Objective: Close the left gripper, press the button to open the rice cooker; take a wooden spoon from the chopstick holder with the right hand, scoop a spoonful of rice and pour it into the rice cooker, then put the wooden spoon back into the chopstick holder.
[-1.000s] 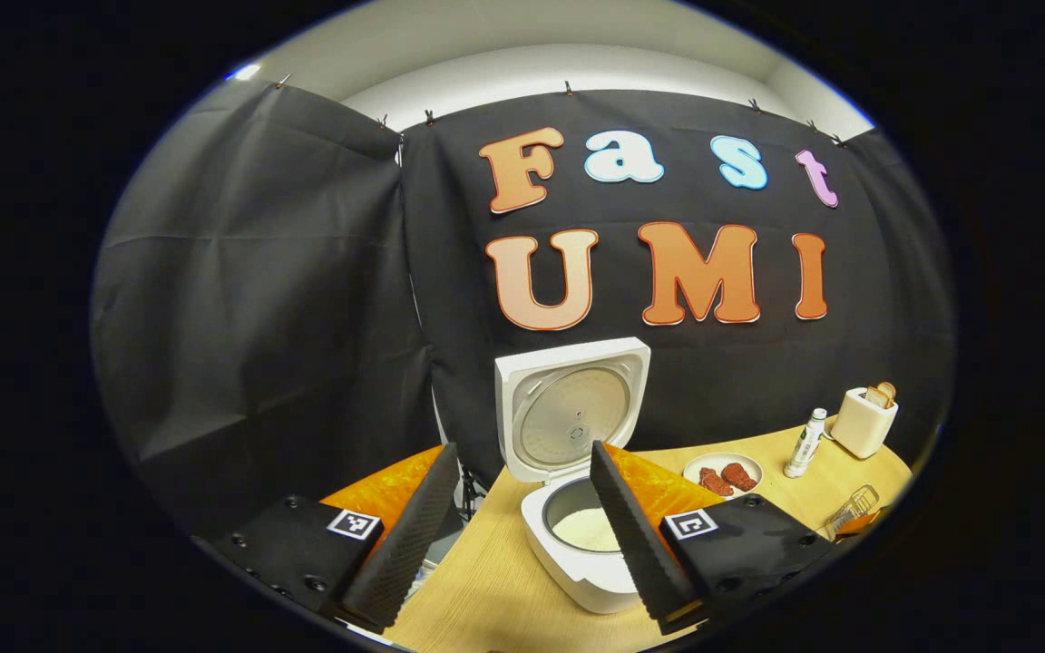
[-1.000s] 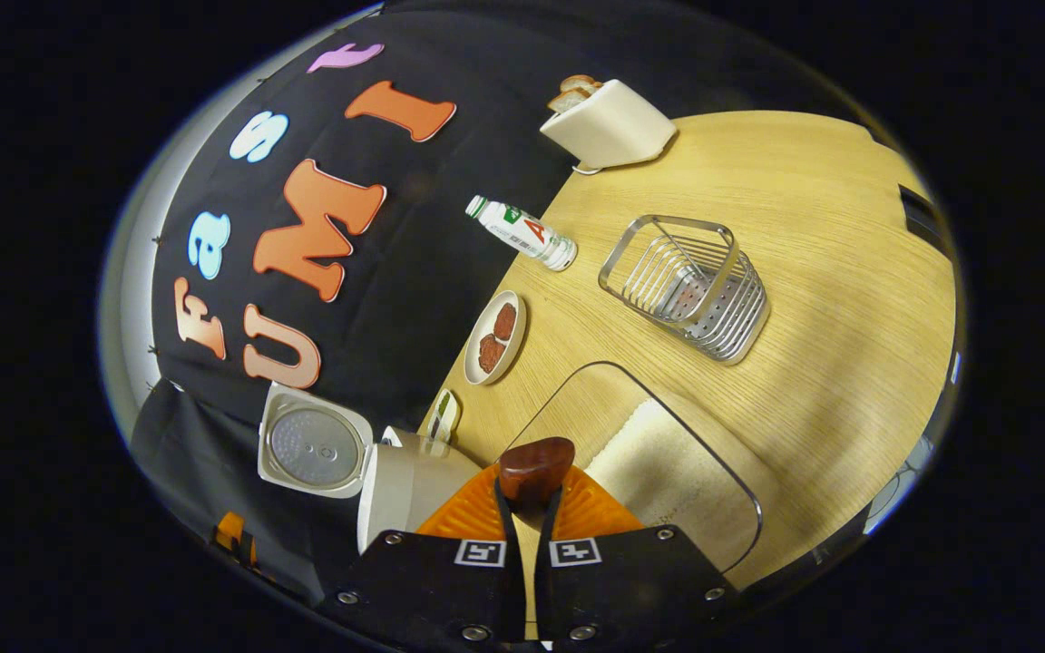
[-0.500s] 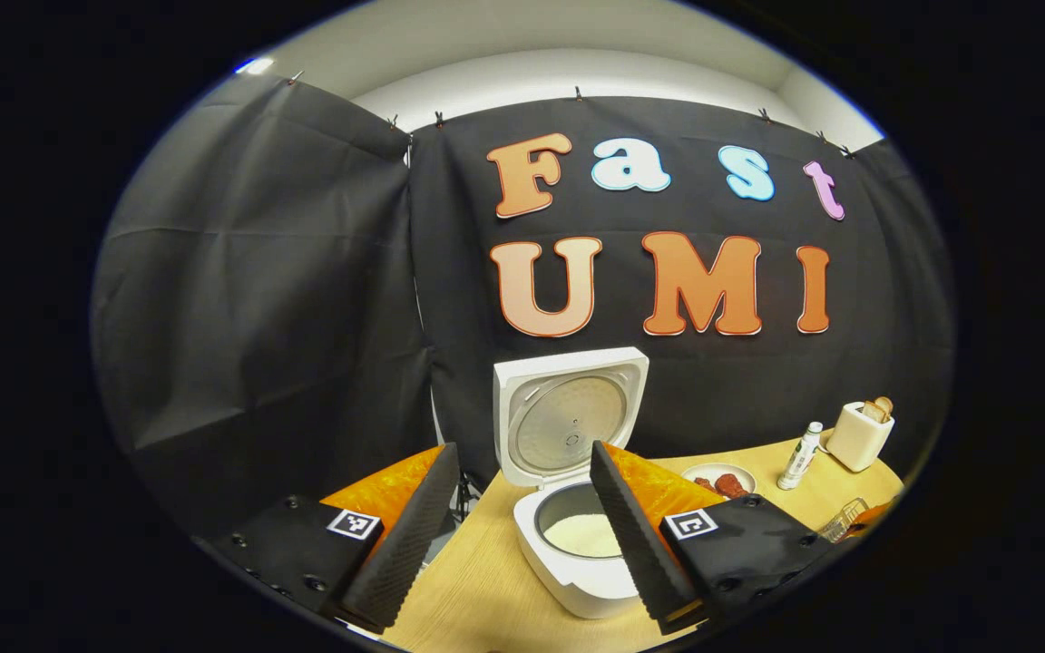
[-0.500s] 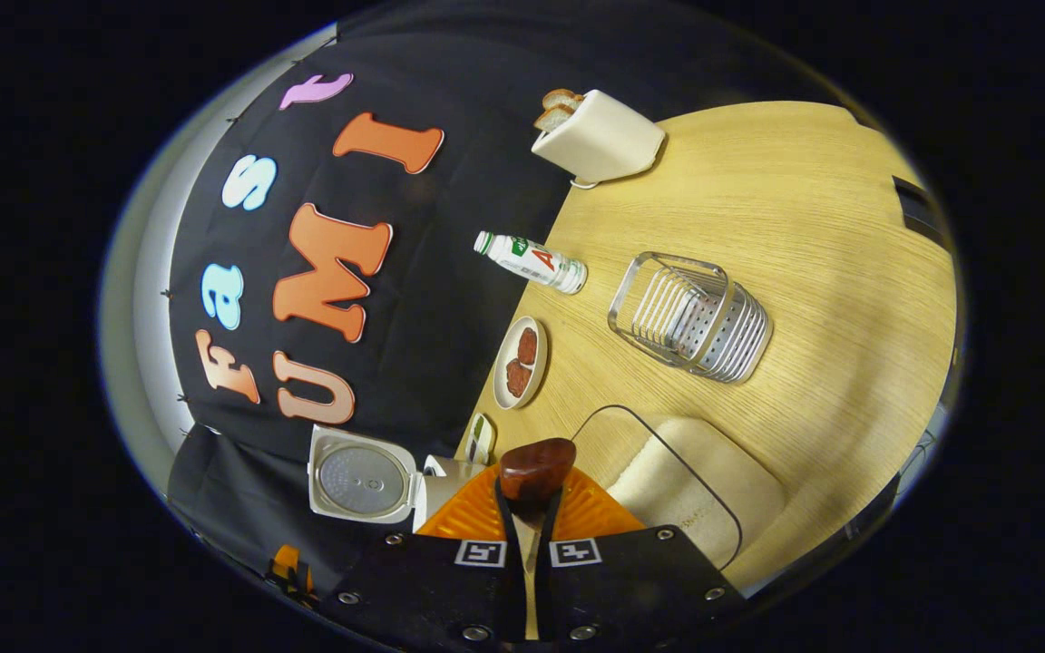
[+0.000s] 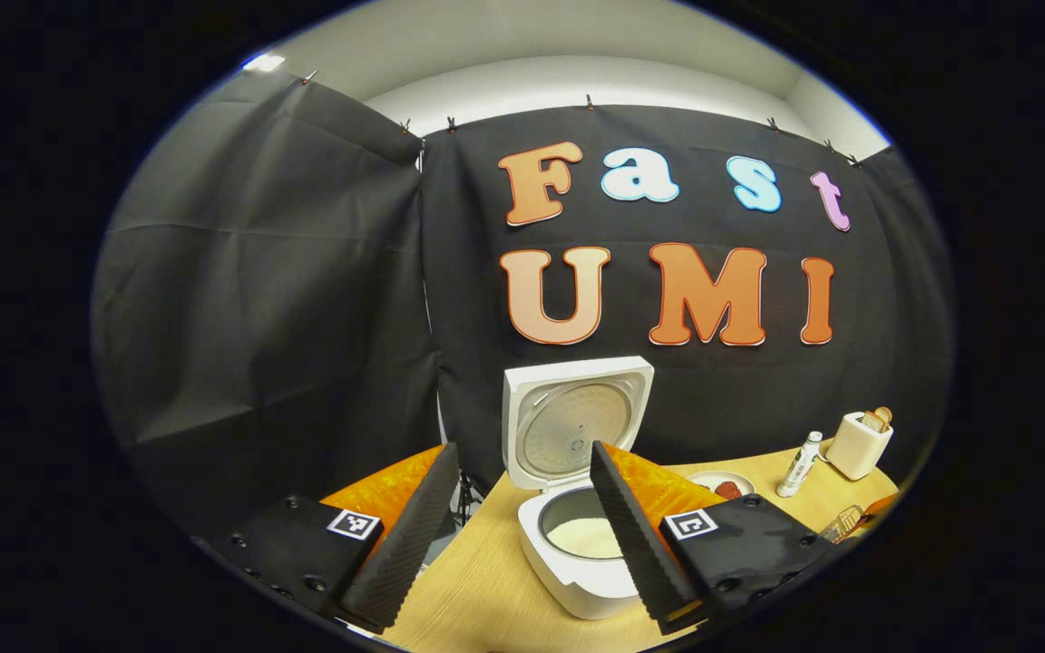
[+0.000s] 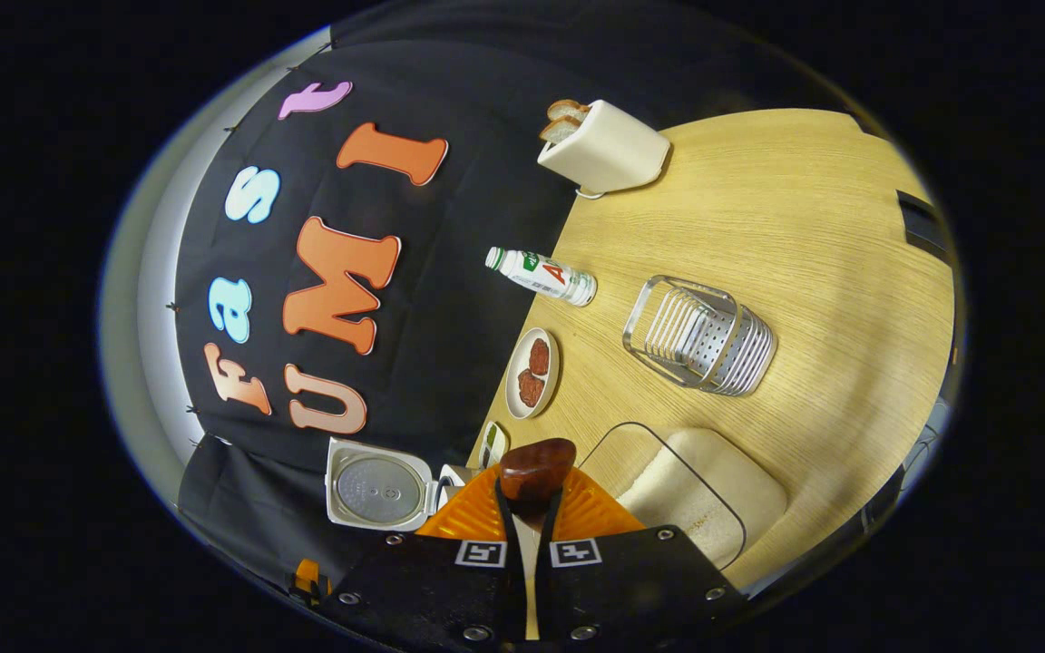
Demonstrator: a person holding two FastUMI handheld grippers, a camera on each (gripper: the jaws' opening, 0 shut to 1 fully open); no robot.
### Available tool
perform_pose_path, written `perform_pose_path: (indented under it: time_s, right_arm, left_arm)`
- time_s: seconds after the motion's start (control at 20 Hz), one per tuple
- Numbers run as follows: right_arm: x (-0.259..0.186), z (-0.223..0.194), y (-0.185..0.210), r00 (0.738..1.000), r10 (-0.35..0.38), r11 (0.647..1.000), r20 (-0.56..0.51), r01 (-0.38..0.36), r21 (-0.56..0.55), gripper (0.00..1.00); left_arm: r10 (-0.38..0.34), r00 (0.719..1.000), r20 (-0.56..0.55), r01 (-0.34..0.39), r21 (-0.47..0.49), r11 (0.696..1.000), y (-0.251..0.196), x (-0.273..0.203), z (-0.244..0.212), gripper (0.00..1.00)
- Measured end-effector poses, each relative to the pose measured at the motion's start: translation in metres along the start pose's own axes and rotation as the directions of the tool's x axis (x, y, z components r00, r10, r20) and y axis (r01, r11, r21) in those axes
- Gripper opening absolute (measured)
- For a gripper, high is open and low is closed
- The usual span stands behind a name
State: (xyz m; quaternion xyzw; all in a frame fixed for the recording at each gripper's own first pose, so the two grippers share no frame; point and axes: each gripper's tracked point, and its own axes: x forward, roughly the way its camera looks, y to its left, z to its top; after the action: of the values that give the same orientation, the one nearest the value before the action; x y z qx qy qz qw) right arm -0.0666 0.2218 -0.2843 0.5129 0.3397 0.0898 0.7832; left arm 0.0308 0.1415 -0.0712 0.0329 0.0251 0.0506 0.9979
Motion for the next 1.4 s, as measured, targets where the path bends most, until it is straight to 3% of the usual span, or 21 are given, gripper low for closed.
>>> perform_pose_path:
  time_s: [0.45, 0.9, 1.4]
  right_arm:
    - [0.002, -0.003, 0.049, 0.998, 0.052, 0.997, -0.017, -0.051, 0.063, 0.03]
    - [0.031, -0.025, 0.116, 0.989, 0.131, 0.989, -0.065, -0.125, 0.082, 0.03]
    - [0.08, -0.053, 0.18, 0.98, 0.166, 0.985, -0.112, -0.158, 0.072, 0.04]
  left_arm:
    - [0.019, 1.0, 0.004, -0.019, -0.005, 1.0, 0.015, -0.002, -0.005, 0.98]
    - [0.01, 1.0, 0.003, -0.01, -0.023, 1.0, 0.025, 0.002, -0.011, 0.98]
    - [-0.023, 1.0, 0.01, 0.024, -0.052, 0.998, 0.035, -0.005, 0.0, 0.98]
